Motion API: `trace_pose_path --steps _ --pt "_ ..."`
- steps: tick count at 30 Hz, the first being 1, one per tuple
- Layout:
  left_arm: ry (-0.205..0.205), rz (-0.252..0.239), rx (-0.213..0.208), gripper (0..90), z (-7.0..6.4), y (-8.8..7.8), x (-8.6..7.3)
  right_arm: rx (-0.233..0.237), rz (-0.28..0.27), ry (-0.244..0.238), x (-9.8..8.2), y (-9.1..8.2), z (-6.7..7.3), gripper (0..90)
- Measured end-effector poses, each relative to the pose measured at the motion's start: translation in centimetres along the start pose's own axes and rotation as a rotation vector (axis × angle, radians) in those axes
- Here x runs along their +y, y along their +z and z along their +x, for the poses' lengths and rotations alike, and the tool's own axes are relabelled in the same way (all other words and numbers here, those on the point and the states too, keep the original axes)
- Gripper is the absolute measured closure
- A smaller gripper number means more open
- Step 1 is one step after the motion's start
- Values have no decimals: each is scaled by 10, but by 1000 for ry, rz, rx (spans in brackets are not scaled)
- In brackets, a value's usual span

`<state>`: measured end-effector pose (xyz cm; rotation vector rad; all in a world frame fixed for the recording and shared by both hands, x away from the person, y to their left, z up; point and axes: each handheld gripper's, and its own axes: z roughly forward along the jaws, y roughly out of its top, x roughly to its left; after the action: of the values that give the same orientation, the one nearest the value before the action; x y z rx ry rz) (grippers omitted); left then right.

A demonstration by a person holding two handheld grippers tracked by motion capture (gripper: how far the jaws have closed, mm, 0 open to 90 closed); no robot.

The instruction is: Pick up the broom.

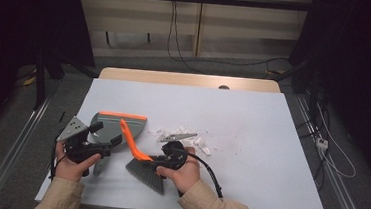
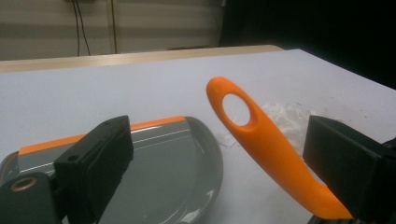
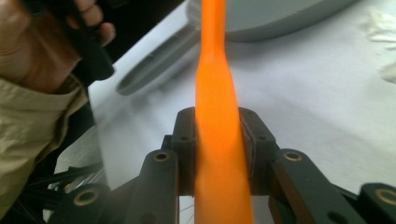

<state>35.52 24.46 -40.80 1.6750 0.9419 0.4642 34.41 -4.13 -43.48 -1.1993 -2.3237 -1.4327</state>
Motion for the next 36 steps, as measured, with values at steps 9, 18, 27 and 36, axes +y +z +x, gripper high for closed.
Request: trace_pose_path --steps 9,18,27,36 --pt "4 2 -2 83 -1 0 0 -107 -46 27 6 -17 -27 713" --pt "7 3 -5 83 -2 2 0 -200 -103 34 12 -36 -44 715" --pt "11 3 -6 83 -3 3 1 -209 -191 -3 23 -56 -38 715" --pt "10 4 -6 84 -4 3 0 -132 -176 -20 23 -41 -21 714"
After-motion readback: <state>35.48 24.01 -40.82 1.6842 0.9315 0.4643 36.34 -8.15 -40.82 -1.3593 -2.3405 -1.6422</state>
